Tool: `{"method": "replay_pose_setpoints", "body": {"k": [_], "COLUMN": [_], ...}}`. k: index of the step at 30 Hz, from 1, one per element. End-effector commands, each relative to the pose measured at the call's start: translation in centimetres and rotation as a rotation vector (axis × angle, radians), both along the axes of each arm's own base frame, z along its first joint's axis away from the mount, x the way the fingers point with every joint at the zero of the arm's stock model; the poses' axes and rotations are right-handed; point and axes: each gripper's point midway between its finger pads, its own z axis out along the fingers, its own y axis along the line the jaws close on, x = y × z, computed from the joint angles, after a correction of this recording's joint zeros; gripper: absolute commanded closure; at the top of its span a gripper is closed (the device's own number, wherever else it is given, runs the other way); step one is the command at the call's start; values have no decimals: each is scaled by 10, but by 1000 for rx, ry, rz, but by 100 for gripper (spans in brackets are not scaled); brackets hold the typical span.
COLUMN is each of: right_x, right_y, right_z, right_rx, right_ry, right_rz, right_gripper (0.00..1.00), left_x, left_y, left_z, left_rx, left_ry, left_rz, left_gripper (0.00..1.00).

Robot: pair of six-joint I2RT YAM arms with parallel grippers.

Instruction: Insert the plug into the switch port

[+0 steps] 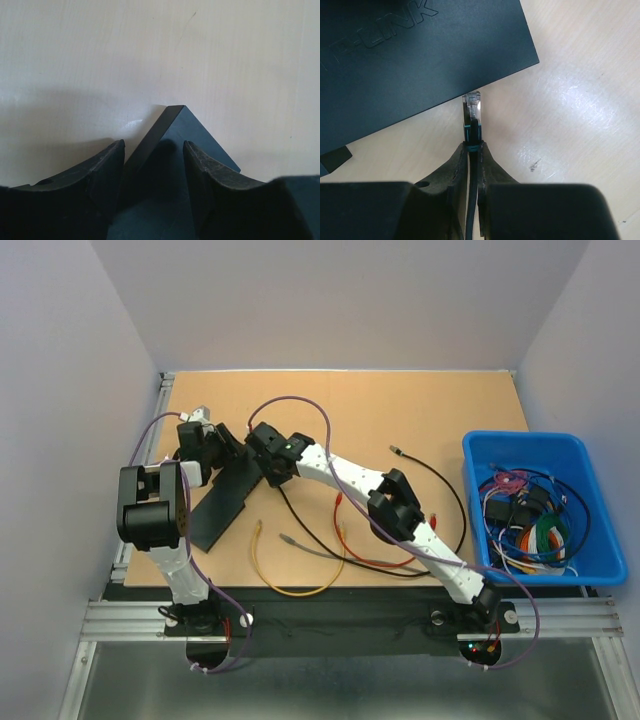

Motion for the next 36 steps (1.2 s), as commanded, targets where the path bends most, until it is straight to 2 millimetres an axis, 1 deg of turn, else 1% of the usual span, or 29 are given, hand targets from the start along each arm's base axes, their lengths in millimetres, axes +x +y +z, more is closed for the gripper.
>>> {"method": "replay_pose_setpoints", "body": {"k": [1, 3, 7, 9, 11, 12, 13, 14, 15, 16, 17, 18, 19, 22, 24, 25, 27, 30, 31, 32, 36], "right_x": [-6, -4, -4, -4, -4, -1, -3, -2, -3, -4, -9, -10, -13, -16, -15, -14, -14, -15, -13, -13, -10], "right_y": [17, 17, 20, 19, 15, 10, 5, 1, -4, -8, -16, -20, -25, -24, -19, -19, -10, -2, 2, 4, 12], "right_z": [8, 11, 17, 17, 11, 9, 3, 5, 2, 1, -8, -3, -7, -1, 6, 6, 11, 11, 14, 10, 10], "right_rx": [26, 27, 37, 32, 12, -8, -32, -43, -60, -72, -104, -110, -124, -106, -89, -86, -58, -38, -22, -23, 1], "right_ry": [-26, -32, -45, -48, -47, -60, -52, -63, -59, -59, -44, -50, -37, -28, -37, -37, -39, -32, -41, -35, -33], "right_rz": [21, 20, 31, 33, 20, 2, -6, -17, -22, -26, -31, -36, -37, -31, -27, -29, -18, -7, -8, -7, -5], "right_gripper": [100, 100, 100, 100, 100, 100, 100, 100, 100, 100, 100, 100, 100, 100, 99, 100, 100, 99, 100, 100, 100], "left_x": [12, 12, 13, 13, 14, 14, 14, 14, 13, 13, 13, 14, 13, 14, 14, 14, 13, 12, 13, 12, 12], "left_y": [-5, -8, -17, -19, -20, -20, -19, -19, -19, -19, -18, -19, -18, -18, -18, -19, -19, -20, -20, -21, -28], "left_z": [31, 31, 30, 29, 28, 28, 27, 27, 27, 26, 26, 28, 26, 25, 25, 25, 25, 24, 23, 22, 22], "left_rx": [41, 44, 38, 36, 35, 36, 38, 39, 38, 38, 41, 40, 40, 39, 38, 38, 37, 35, 34, 28, 25], "left_ry": [-85, -87, -85, -83, -81, -78, -75, -75, -73, -72, -71, -75, -70, -67, -66, -67, -65, -62, -63, -59, -59], "left_rz": [-34, -46, -81, -92, -97, -94, -90, -89, -90, -89, -85, -86, -85, -84, -83, -85, -87, -91, -94, -100, -123], "left_gripper": [41, 44, 46, 48, 48, 48, 48, 48, 48, 48, 48, 48, 48, 48, 48, 48, 48, 48, 48, 48, 48]}}
